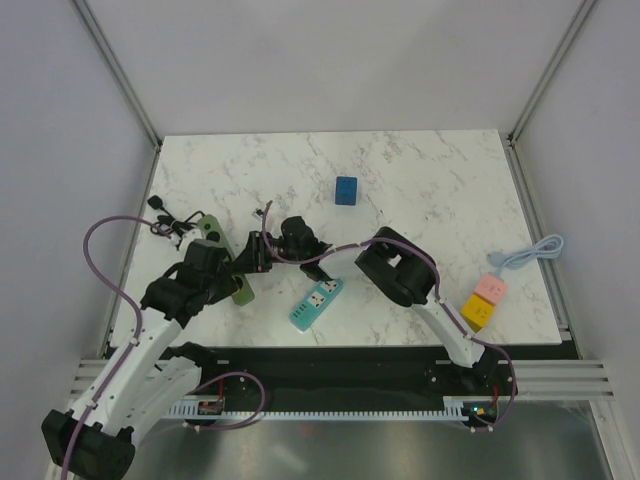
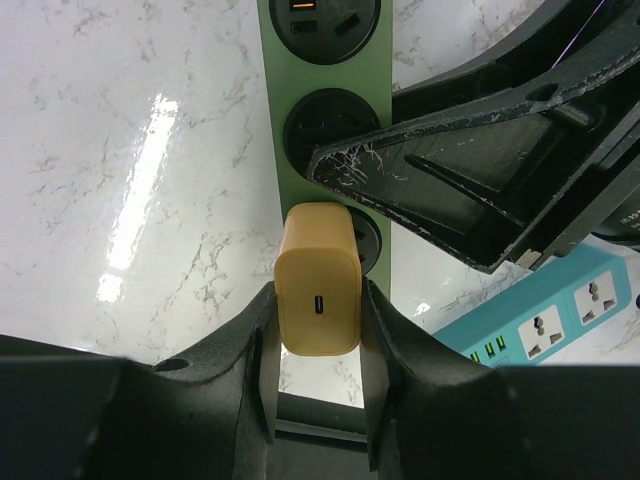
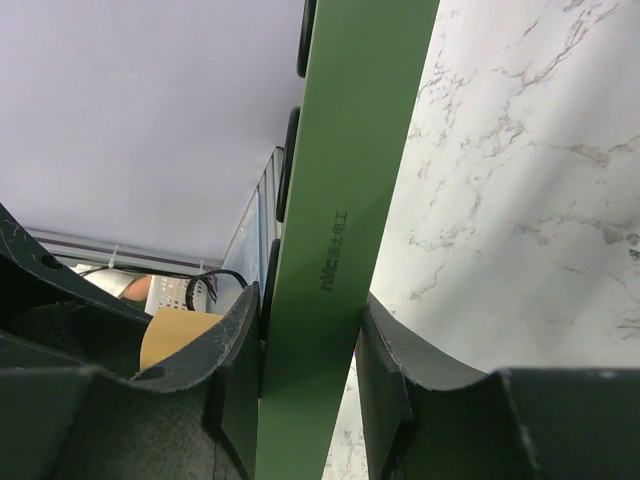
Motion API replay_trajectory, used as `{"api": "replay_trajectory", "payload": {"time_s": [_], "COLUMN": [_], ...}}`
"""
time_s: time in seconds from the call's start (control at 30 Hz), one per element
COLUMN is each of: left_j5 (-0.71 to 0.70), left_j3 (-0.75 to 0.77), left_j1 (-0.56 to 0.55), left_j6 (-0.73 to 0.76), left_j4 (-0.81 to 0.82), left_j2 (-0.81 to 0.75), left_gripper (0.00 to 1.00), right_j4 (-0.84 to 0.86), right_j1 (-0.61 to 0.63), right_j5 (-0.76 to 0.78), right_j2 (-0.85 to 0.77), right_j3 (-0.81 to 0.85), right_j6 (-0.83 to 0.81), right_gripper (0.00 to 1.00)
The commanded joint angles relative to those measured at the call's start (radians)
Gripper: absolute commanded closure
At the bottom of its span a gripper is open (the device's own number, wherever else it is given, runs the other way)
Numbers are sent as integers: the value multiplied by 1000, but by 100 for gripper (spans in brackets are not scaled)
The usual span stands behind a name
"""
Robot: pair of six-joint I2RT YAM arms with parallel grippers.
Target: Pull the plug off the socket
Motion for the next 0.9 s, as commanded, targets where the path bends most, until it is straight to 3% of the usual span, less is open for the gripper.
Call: {"api": "replay_trajectory", "payload": {"time_s": [0.0, 0.5, 0.67, 0.87], "left_j5": [21, 24, 34, 17], "left_j3": [99, 108, 113, 96], "left_j1": [-3, -3, -3, -3], "left_j6": [30, 2, -7, -13], "left_j4": [112, 73, 70, 69], "left_j2": [-56, -33, -42, -74], "left_gripper": [98, 98, 98, 98], "right_j4": [-135, -470, -501, -418], "right_j1": [-1, -2, -1, -21], "right_j5": [65, 314, 323, 313], "right_j2": [78, 59, 96, 87], "right_j3": [-1, 60, 94, 42], "right_j6": [-138, -305, -302, -226], "right_gripper": [100, 100, 100, 100]}}
